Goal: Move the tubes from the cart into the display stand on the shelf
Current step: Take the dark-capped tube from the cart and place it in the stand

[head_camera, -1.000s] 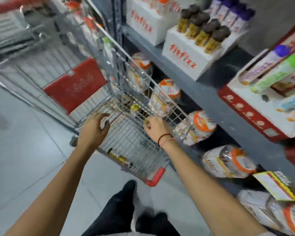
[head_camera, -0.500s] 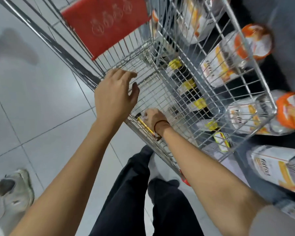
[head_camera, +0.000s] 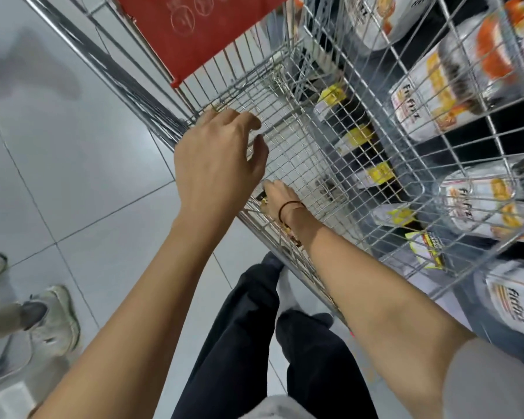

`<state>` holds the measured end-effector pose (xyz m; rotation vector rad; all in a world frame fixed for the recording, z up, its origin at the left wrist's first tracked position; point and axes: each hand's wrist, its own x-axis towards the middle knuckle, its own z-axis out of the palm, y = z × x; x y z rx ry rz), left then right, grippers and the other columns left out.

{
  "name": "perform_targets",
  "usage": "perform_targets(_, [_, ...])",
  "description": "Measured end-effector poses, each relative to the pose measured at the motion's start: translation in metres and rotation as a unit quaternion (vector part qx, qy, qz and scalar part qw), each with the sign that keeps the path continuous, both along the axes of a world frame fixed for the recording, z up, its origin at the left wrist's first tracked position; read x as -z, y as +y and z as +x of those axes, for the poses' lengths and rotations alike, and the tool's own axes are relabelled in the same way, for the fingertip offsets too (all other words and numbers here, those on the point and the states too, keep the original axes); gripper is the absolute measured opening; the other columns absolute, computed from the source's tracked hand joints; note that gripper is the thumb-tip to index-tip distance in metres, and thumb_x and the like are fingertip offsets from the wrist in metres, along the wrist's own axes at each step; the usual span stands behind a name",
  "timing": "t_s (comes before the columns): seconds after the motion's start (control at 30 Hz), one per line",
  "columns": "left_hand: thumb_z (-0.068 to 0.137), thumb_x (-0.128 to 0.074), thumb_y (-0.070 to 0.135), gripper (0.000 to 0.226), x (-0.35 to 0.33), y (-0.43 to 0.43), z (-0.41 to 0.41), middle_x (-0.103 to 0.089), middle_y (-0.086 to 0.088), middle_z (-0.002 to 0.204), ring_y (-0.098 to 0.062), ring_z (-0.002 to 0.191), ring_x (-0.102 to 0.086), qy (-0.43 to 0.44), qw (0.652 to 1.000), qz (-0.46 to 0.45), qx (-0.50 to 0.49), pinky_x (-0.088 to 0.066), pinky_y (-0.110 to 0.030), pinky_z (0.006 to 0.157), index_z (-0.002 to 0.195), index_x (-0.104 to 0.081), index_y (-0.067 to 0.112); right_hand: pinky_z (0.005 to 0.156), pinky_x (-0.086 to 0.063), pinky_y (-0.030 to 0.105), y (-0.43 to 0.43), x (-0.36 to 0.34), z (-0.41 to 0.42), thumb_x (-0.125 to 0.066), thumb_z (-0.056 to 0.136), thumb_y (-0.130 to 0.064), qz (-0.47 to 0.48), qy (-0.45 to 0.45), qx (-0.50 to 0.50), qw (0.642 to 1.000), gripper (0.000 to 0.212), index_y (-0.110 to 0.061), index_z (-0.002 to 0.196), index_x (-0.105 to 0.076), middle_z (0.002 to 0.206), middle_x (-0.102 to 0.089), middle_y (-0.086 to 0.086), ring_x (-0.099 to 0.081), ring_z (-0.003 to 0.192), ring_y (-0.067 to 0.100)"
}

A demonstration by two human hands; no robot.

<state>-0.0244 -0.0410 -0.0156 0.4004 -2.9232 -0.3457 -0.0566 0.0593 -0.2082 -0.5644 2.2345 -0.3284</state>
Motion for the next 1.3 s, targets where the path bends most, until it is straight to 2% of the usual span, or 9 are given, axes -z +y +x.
perform_targets(0.23, [0.086, -0.051, 0.026, 0.022, 0.001, 0.0, 0.0, -0.071, -0.006, 0.092, -0.028, 0.092, -0.061, 0.002, 1.0, 0.015, -0.001, -0.044, -0.034, 0.061, 0.099, -0.066, 0.016, 0.08, -0.042, 0.031, 0.025, -0.038, -0.008, -0.066, 0.08, -0.022, -0.021, -0.012, 0.058, 0.998, 0.044, -0.015, 0.121, -0.052, 0.12, -0.05, 0.013, -0.054, 0.106, 0.032])
perform_targets(0.43, [0.084, -0.053, 0.022, 0.021, -0.003, 0.002, 0.0, -0.071, -0.009, 0.091, -0.031, 0.088, -0.061, 0.001, 1.0, 0.031, 0.005, -0.048, -0.038, 0.06, 0.096, -0.067, 0.012, 0.062, -0.047, 0.025, 0.064, -0.088, -0.01, -0.064, 0.082, -0.019, 0.026, -0.01, 0.077, 0.997, 0.024, -0.005, 0.102, -0.061, 0.095, -0.06, 0.011, -0.061, 0.087, 0.027])
perform_targets(0.53, [0.082, -0.057, 0.019, 0.017, -0.005, 0.002, -0.001, -0.071, -0.012, 0.089, -0.033, 0.084, -0.061, -0.007, 0.999, 0.034, 0.017, -0.044, -0.036, 0.058, 0.092, -0.067, 0.01, 0.08, -0.055, 0.034, 0.088, -0.115, -0.004, -0.064, 0.082, -0.007, 0.001, 0.018, 0.136, 0.991, 0.023, -0.003, 0.104, -0.065, 0.103, -0.064, 0.016, -0.063, 0.096, 0.031])
perform_targets(0.63, [0.081, -0.06, 0.017, 0.012, -0.008, 0.002, 0.001, -0.07, -0.012, 0.084, -0.033, 0.079, -0.062, -0.014, 0.999, 0.026, 0.029, -0.038, -0.032, 0.054, 0.087, -0.067, 0.01, 0.093, -0.052, 0.036, 0.112, -0.15, -0.003, -0.064, 0.083, -0.011, -0.024, 0.05, 0.198, 0.979, 0.027, -0.006, 0.109, -0.067, 0.112, -0.063, 0.018, -0.06, 0.104, 0.031])
perform_targets(0.7, [0.08, -0.061, 0.017, 0.01, -0.011, 0.002, 0.001, -0.071, -0.013, 0.085, -0.034, 0.079, -0.063, -0.021, 0.999, 0.032, 0.029, -0.043, -0.034, 0.054, 0.085, -0.068, 0.011, 0.088, -0.053, 0.031, 0.128, -0.173, -0.004, -0.064, 0.083, -0.014, -0.032, 0.076, 0.224, 0.971, 0.025, -0.006, 0.106, -0.068, 0.109, -0.066, 0.019, -0.062, 0.1, 0.03])
perform_targets(0.8, [0.078, -0.063, 0.016, 0.009, -0.018, 0.004, 0.002, -0.071, -0.014, 0.087, -0.036, 0.079, -0.064, -0.028, 0.998, 0.051, 0.022, -0.051, -0.039, 0.056, 0.084, -0.069, 0.012, 0.072, -0.05, 0.014, 0.154, -0.214, -0.002, -0.064, 0.082, -0.016, -0.059, 0.126, 0.262, 0.955, 0.02, -0.007, 0.099, -0.069, 0.103, -0.067, 0.018, -0.063, 0.087, 0.026])
perform_targets(0.93, [0.077, -0.066, 0.013, 0.01, -0.025, 0.008, 0.002, -0.07, -0.019, 0.088, -0.039, 0.077, -0.064, -0.036, 0.997, 0.053, 0.046, -0.051, -0.039, 0.055, 0.086, -0.07, 0.01, 0.075, -0.042, 0.025, 0.186, -0.268, -0.002, -0.066, 0.081, -0.02, -0.091, 0.188, 0.287, 0.935, 0.013, -0.01, 0.089, -0.067, 0.095, -0.063, 0.016, -0.06, 0.094, 0.03])
perform_targets(1.1, [0.08, -0.064, 0.009, 0.021, -0.036, 0.05, -0.011, -0.068, -0.022, 0.103, -0.039, 0.09, -0.062, -0.037, 0.985, 0.094, 0.137, -0.051, -0.047, 0.076, 0.101, -0.066, 0.007, 0.071, -0.031, 0.022, 0.225, -0.327, 0.003, -0.066, 0.081, -0.02, -0.109, 0.285, 0.306, 0.902, 0.026, -0.012, 0.106, -0.066, 0.099, -0.06, 0.017, -0.057, 0.096, 0.03])
perform_targets(1.3, [0.084, -0.059, 0.009, 0.029, -0.08, 0.153, -0.052, -0.064, -0.017, 0.111, -0.035, 0.099, -0.059, 0.022, 0.939, 0.151, 0.309, -0.051, -0.042, 0.078, 0.112, -0.06, 0.007, 0.084, -0.037, 0.028, 0.272, -0.394, 0.017, -0.065, 0.082, -0.021, -0.116, 0.328, 0.321, 0.881, 0.029, -0.013, 0.11, -0.063, 0.105, -0.06, 0.017, -0.055, 0.103, 0.031])
